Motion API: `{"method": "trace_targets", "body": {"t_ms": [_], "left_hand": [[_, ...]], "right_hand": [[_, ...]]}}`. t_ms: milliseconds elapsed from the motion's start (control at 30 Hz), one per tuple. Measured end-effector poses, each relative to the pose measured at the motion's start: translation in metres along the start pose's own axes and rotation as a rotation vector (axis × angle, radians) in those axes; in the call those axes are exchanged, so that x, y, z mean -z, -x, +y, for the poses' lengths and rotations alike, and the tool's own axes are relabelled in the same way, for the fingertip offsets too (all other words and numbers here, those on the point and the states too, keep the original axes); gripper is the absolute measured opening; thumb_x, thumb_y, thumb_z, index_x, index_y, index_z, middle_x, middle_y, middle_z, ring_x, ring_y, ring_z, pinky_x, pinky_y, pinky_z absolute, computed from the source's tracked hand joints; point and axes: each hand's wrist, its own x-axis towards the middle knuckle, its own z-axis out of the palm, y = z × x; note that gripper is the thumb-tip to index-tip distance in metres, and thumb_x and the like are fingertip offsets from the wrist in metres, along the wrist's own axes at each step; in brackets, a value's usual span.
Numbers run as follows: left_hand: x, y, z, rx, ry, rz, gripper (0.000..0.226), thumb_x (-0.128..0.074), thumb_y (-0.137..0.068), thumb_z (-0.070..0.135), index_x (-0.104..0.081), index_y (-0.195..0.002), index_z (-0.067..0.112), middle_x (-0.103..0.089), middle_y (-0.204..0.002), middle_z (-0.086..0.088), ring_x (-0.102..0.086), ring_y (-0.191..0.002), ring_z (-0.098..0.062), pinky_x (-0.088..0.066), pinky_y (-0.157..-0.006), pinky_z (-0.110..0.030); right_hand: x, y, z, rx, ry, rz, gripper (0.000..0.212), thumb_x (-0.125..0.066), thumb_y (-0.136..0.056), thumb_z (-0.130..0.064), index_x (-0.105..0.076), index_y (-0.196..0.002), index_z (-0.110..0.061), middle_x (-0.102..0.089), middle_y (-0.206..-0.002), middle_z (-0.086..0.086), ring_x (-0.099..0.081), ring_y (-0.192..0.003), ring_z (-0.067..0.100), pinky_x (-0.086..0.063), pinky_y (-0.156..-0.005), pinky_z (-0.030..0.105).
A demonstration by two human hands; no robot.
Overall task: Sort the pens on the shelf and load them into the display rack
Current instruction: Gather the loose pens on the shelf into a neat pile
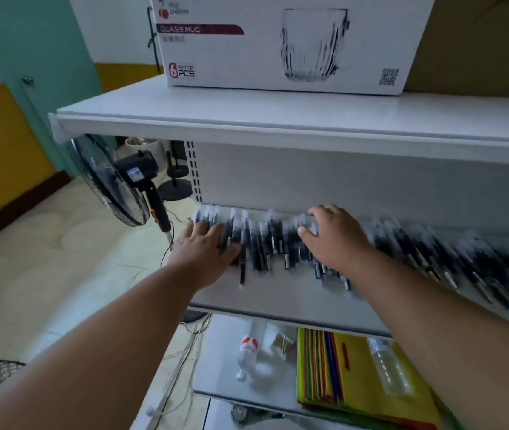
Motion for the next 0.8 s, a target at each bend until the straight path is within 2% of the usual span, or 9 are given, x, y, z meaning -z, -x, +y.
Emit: {"method": "trace_targets", "body": {"t_ms": [67, 133, 267, 433, 500, 600, 733, 800], "left_hand": [[-0.001, -0.012, -0.001, -0.009, 0.005, -0.02, 0.077, -0.027, -0.09, 0.074, -0.019, -0.154, 0.031, -0.017, -0.163, -0.007, -0.005, -0.151, -0.03, -0.015, -0.122, -0.048], [-0.007, -0.019, 0.0, -0.03, 0.014, -0.033, 0.08, -0.03, -0.09, 0.074, -0.02, -0.155, 0.028, -0.017, -0.163, -0.008, -0.003, -0.152, -0.029, -0.015, -0.122, -0.047], [-0.019, -0.017, 0.01, -0.141, 0.022, -0.025, 0.082, -0.035, -0.089, 0.072, -0.025, -0.153, 0.023, -0.02, -0.162, -0.007, -0.007, -0.151, -0.026, -0.018, -0.121, -0.045], [-0.012, -0.025, 0.018, -0.201, 0.123, -0.007, 0.074, -0.038, -0.092, 0.068, -0.027, -0.151, 0.024, -0.023, -0.16, -0.005, -0.019, -0.147, -0.026, -0.024, -0.116, -0.042], [-0.011, -0.028, 0.014, -0.153, 0.145, 0.014, 0.073, -0.036, -0.093, 0.067, -0.021, -0.153, 0.029, -0.014, -0.164, -0.005, -0.01, -0.15, -0.026, -0.017, -0.119, -0.044], [-0.015, -0.036, 0.008, -0.049, 0.161, -0.07, 0.08, -0.031, -0.092, 0.071, -0.011, -0.156, 0.029, -0.002, -0.166, -0.008, 0.002, -0.152, -0.027, -0.009, -0.122, -0.046], [-0.019, -0.04, 0.022, -0.122, 0.105, -0.158, 0.085, -0.029, -0.094, 0.07, -0.003, -0.158, 0.02, 0.005, -0.166, -0.009, 0.005, -0.152, -0.026, -0.002, -0.121, -0.04], [-0.02, -0.041, 0.035, -0.171, 0.112, -0.179, 0.087, -0.029, -0.095, 0.068, 0.004, -0.158, 0.018, 0.007, -0.165, -0.006, 0.007, -0.152, -0.022, 0.0, -0.121, -0.036]], "right_hand": [[-0.009, 0.0, 0.009, -0.075, -0.002, -0.054, 0.057, -0.051, -0.095, -0.047, -0.047, -0.139, -0.012, -0.048, -0.143, 0.013, -0.043, -0.132, 0.03, -0.038, -0.107, 0.038], [-0.02, 0.0, 0.015, -0.124, -0.044, -0.136, 0.066, -0.05, -0.096, -0.05, -0.035, -0.149, -0.014, -0.03, -0.158, 0.011, -0.029, -0.145, 0.025, -0.027, -0.116, 0.037], [-0.044, 0.007, 0.008, -0.151, -0.08, -0.174, 0.073, -0.049, -0.095, -0.055, -0.027, -0.154, -0.019, -0.012, -0.164, 0.008, -0.008, -0.151, 0.025, -0.012, -0.122, 0.039], [-0.037, 0.006, 0.007, -0.175, -0.104, -0.144, 0.07, -0.045, -0.098, -0.052, -0.023, -0.155, -0.019, -0.011, -0.164, 0.004, -0.008, -0.151, 0.02, -0.014, -0.121, 0.038], [-0.034, 0.008, 0.017, -0.199, -0.068, -0.136, 0.069, -0.042, -0.099, -0.053, -0.021, -0.155, -0.019, -0.01, -0.164, 0.004, -0.008, -0.151, 0.021, -0.017, -0.121, 0.04], [-0.038, 0.011, 0.023, -0.232, -0.003, -0.19, 0.071, -0.035, -0.099, -0.057, -0.016, -0.157, -0.02, -0.005, -0.165, 0.006, -0.003, -0.152, 0.022, -0.012, -0.122, 0.04], [-0.043, 0.007, 0.008, -0.257, -0.003, -0.277, 0.069, -0.024, -0.1, -0.06, -0.001, -0.157, -0.029, 0.008, -0.165, 0.004, 0.005, -0.151, 0.028, -0.002, -0.121, 0.043], [-0.04, 0.001, 0.002, -0.245, -0.011, -0.292, 0.067, -0.023, -0.101, -0.059, 0.001, -0.157, -0.031, 0.009, -0.165, 0.004, 0.006, -0.151, 0.028, 0.0, -0.12, 0.042]]}}
